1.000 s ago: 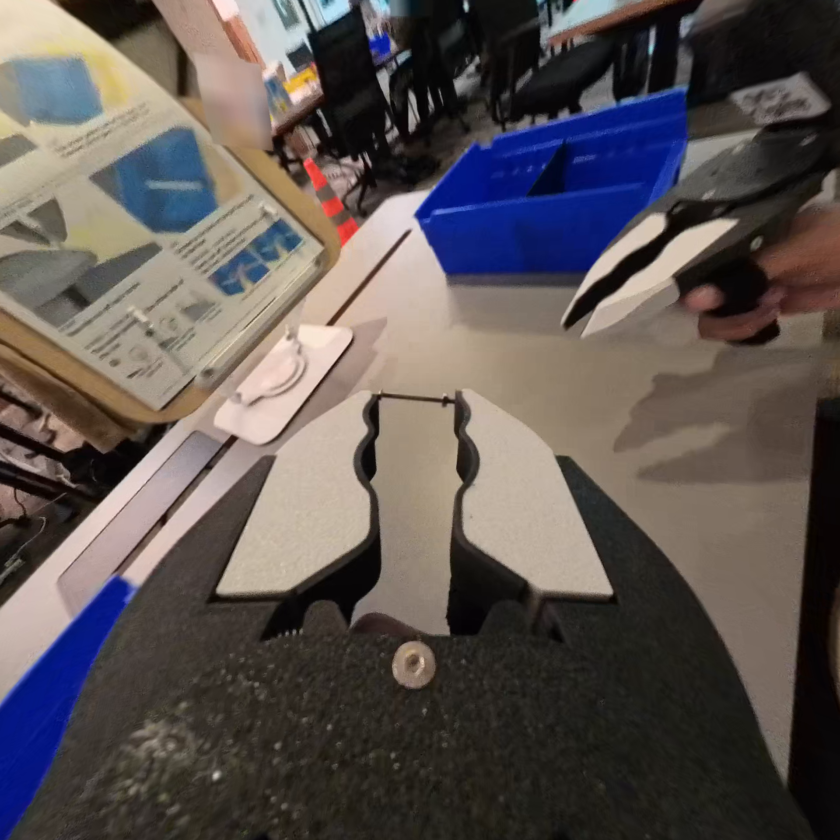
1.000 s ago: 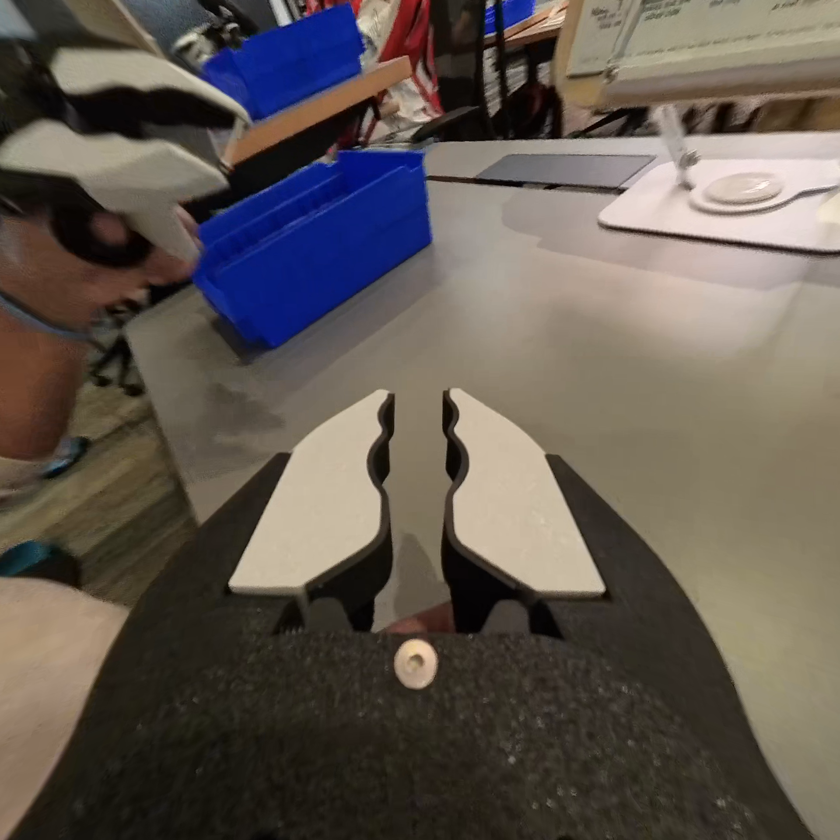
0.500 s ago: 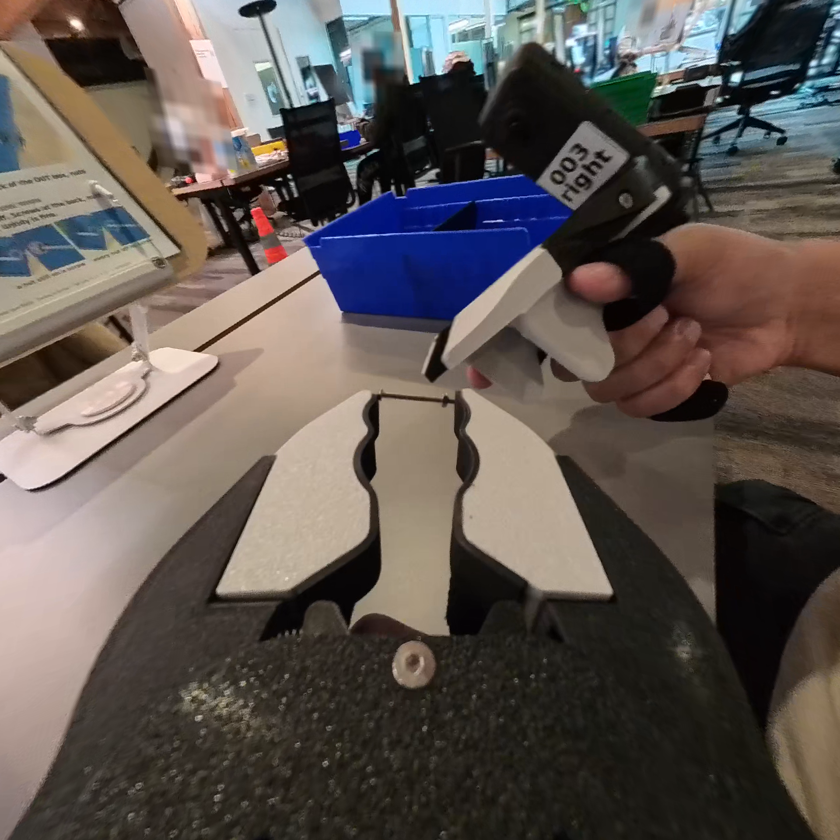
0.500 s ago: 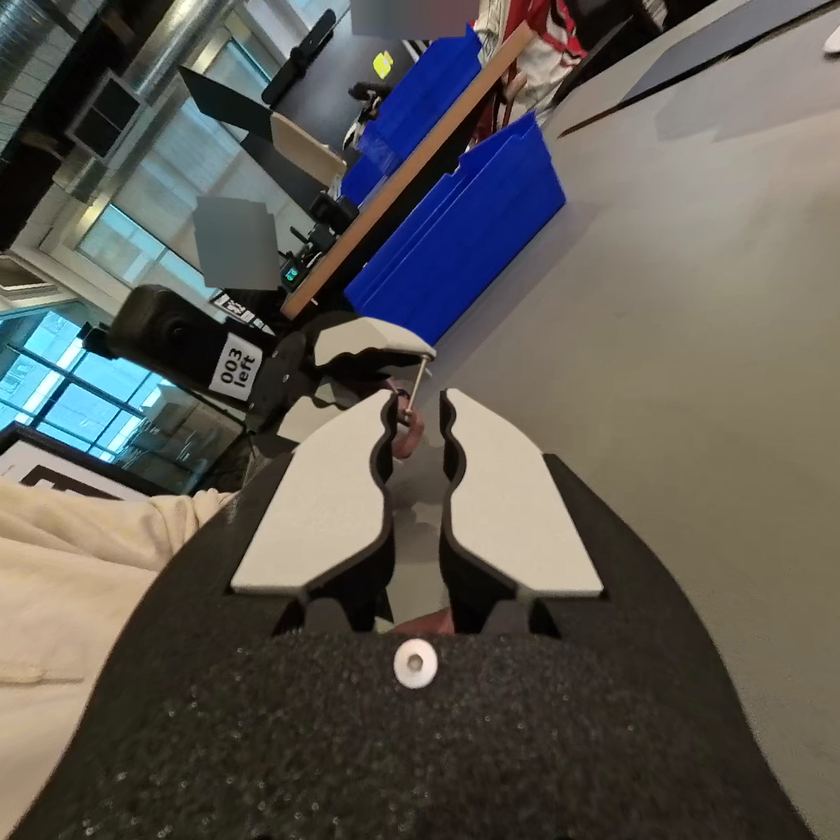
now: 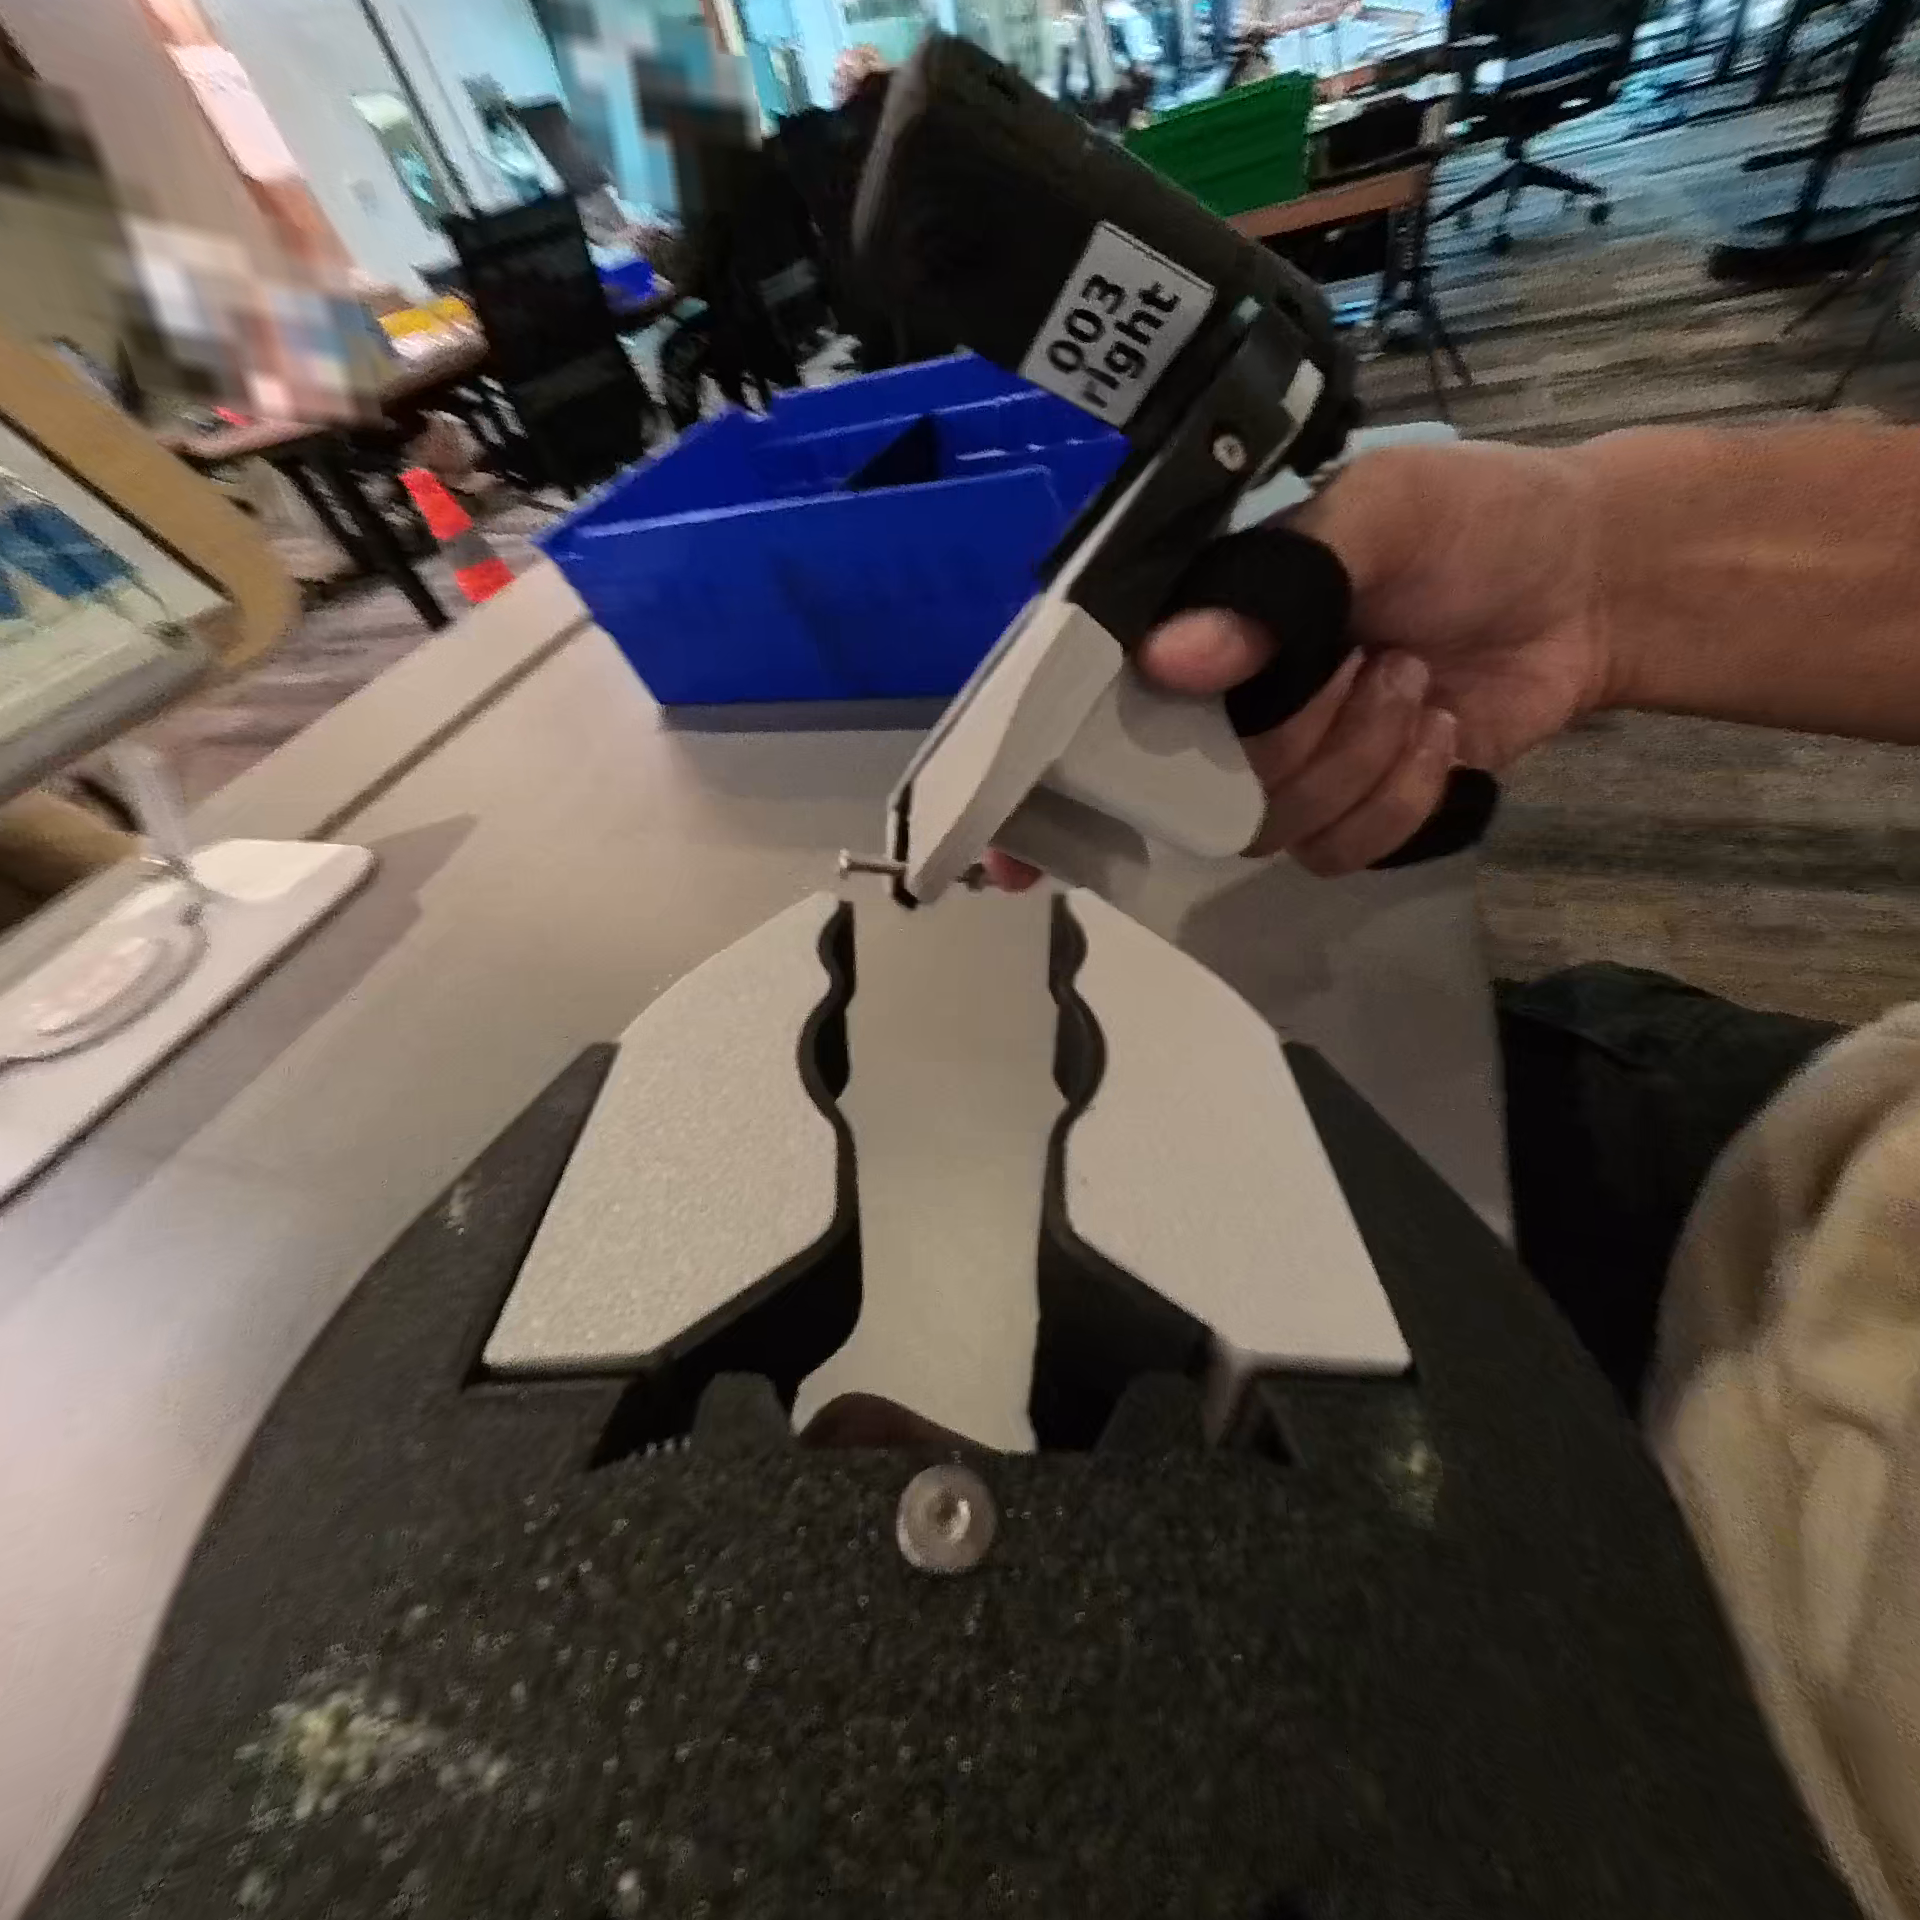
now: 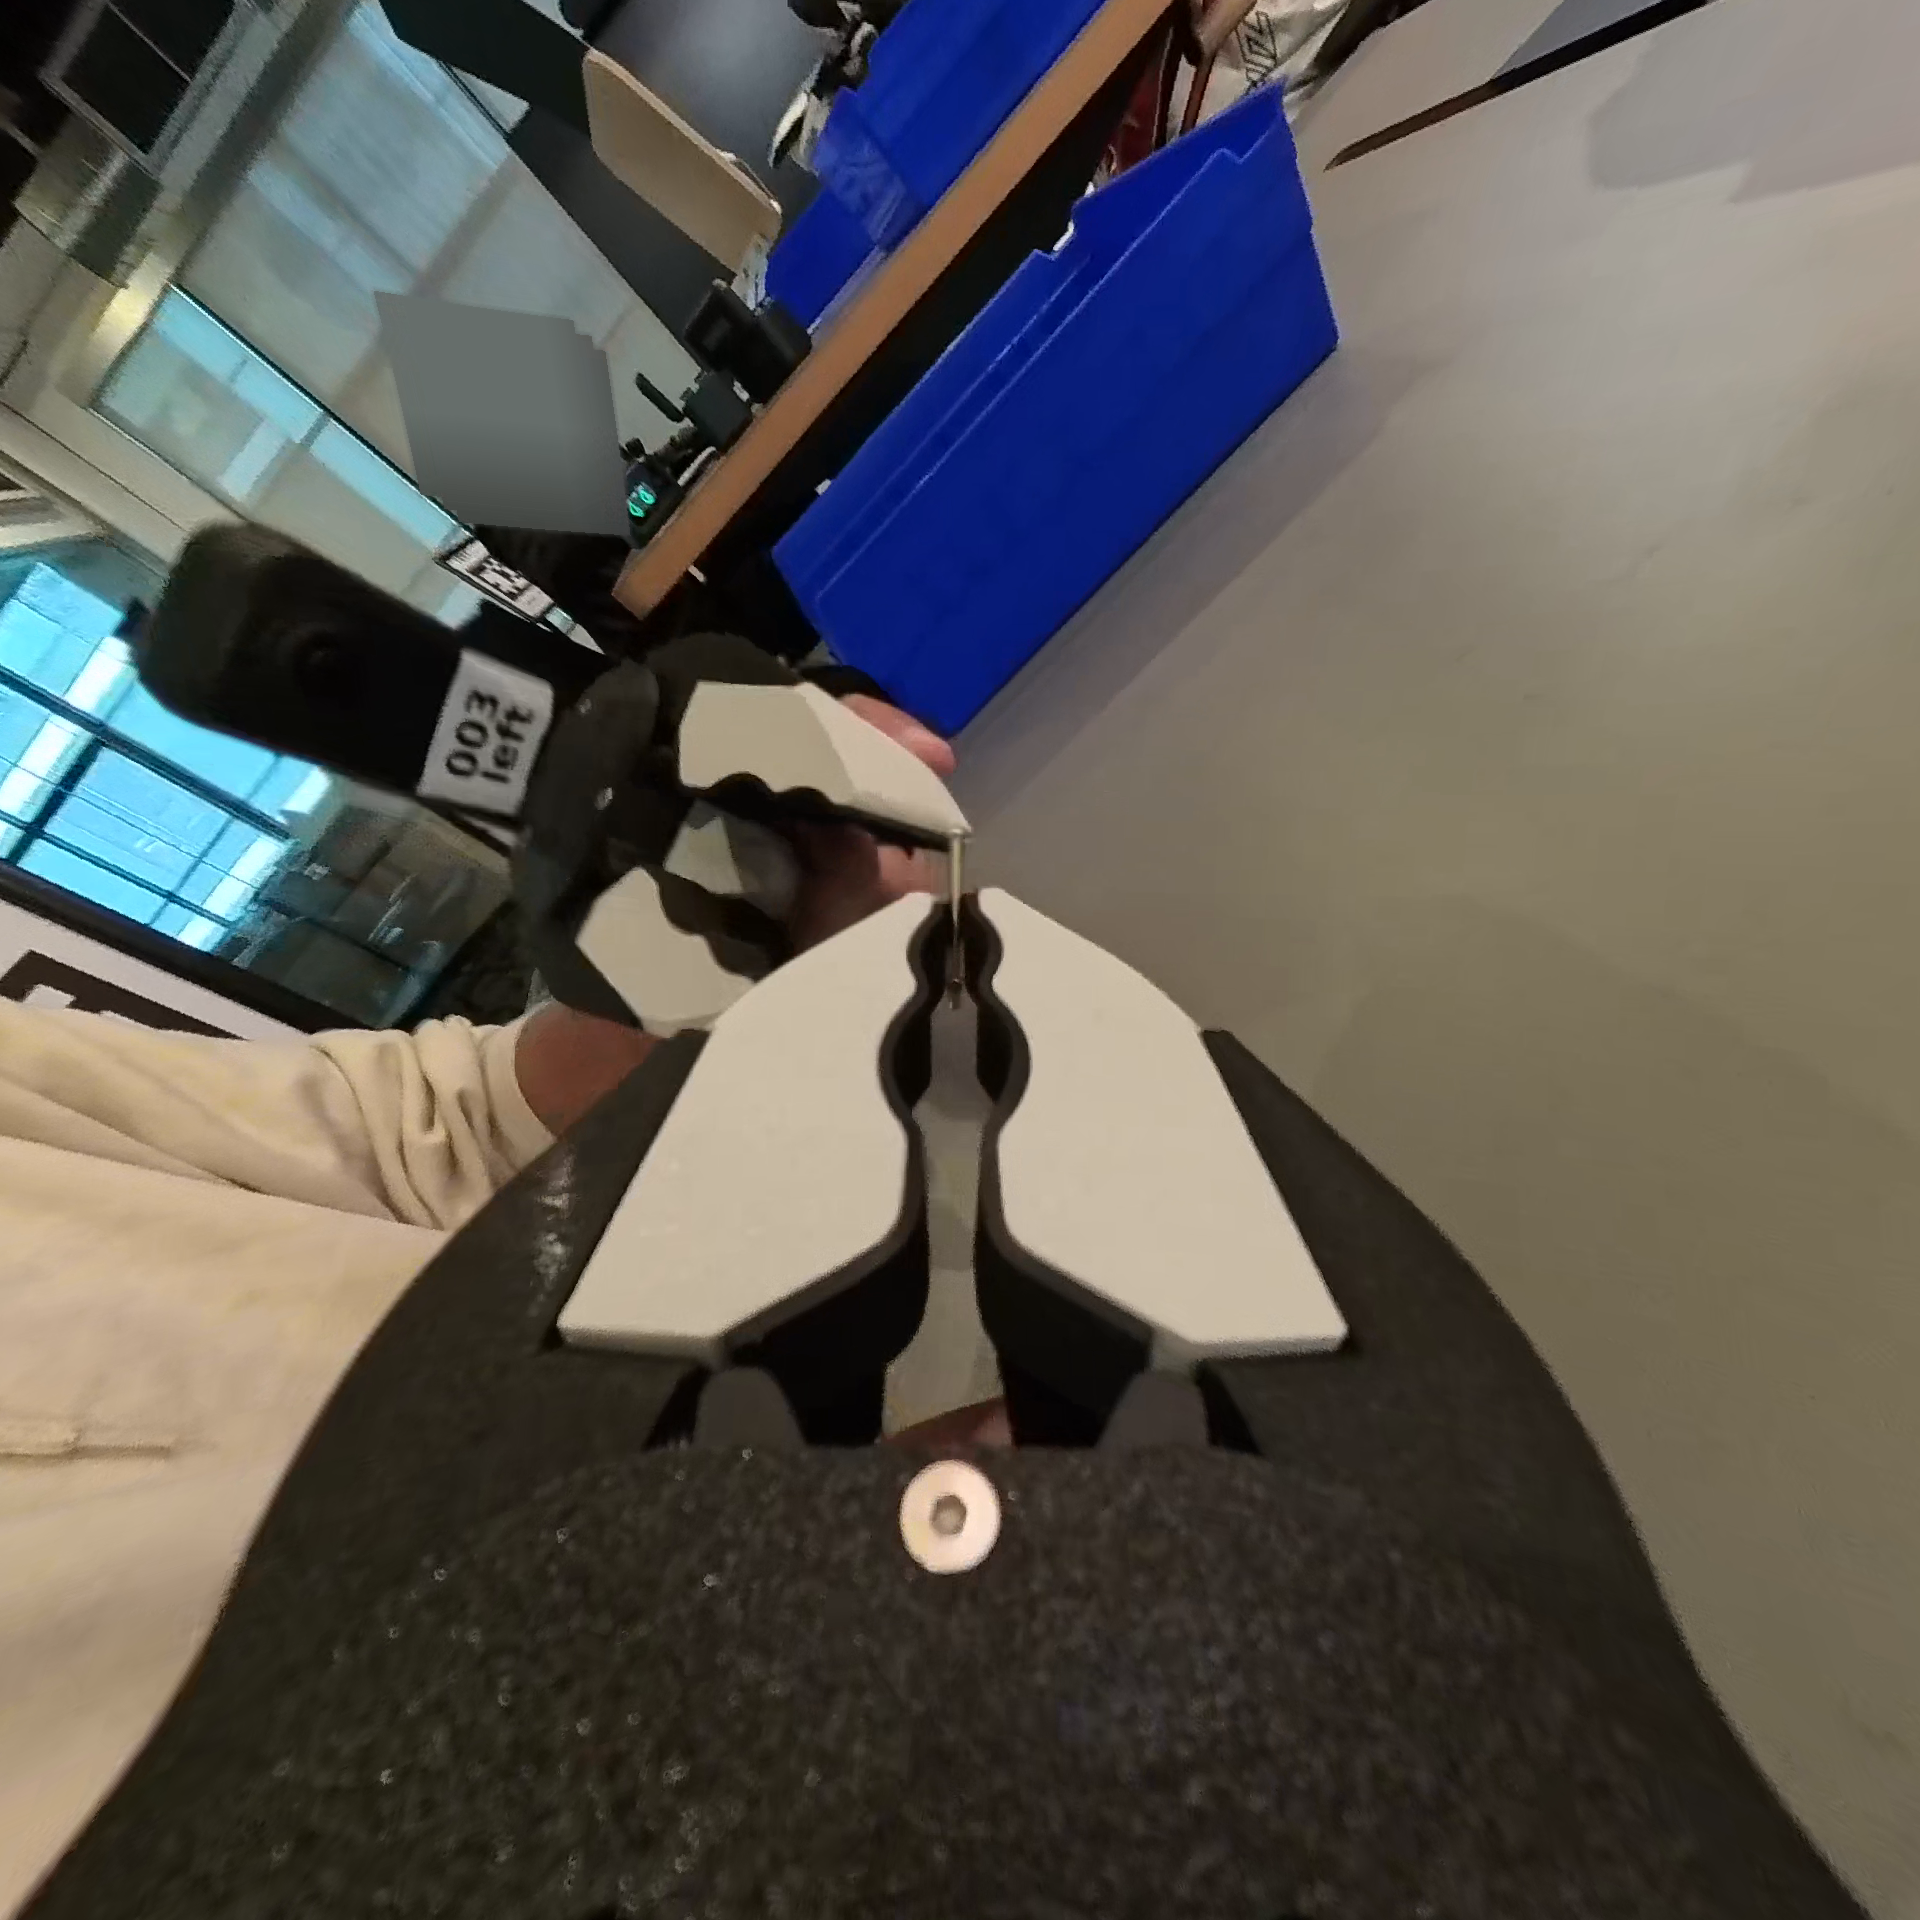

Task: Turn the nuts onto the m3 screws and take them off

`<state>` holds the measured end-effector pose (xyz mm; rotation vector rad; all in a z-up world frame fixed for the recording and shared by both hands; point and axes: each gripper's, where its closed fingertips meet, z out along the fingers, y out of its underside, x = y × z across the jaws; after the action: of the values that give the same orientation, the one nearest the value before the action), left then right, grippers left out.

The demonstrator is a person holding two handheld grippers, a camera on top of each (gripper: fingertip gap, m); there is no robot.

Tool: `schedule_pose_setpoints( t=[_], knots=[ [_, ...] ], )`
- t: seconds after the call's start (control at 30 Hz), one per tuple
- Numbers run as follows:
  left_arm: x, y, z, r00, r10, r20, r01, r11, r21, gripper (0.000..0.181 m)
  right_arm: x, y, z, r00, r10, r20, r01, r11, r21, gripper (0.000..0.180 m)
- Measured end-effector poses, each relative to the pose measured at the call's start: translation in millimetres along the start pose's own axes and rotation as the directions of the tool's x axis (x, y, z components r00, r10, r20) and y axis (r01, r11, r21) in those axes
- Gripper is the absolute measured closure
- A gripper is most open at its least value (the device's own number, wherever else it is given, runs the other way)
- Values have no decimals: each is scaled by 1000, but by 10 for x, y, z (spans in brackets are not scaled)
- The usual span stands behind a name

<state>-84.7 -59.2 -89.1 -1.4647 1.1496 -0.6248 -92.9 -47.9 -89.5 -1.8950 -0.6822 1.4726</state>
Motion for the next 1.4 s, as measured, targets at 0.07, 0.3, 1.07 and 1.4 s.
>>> schedule_pose_setpoints(
  t=[0.07,0.3,1.07,1.4],
  knots=[
    [-28,55,-60,997,-60,-45,58,998,-31,140,40,27,-2,999,-42,-22,41,999,-26,177],
    [-157,86,-198,933,-242,-267,216,968,-124,153,91,108,51,937,-340,-79,324,931,-166,177],
    [-46,70,-191,847,-226,-480,177,973,-147,176,-70,173,178,856,-516,18,504,828,-246,177],
    [-789,72,-244,901,-358,-246,398,908,133,177,309,-289,-43,960,-278,-10,277,948,156,157]
  ],
)
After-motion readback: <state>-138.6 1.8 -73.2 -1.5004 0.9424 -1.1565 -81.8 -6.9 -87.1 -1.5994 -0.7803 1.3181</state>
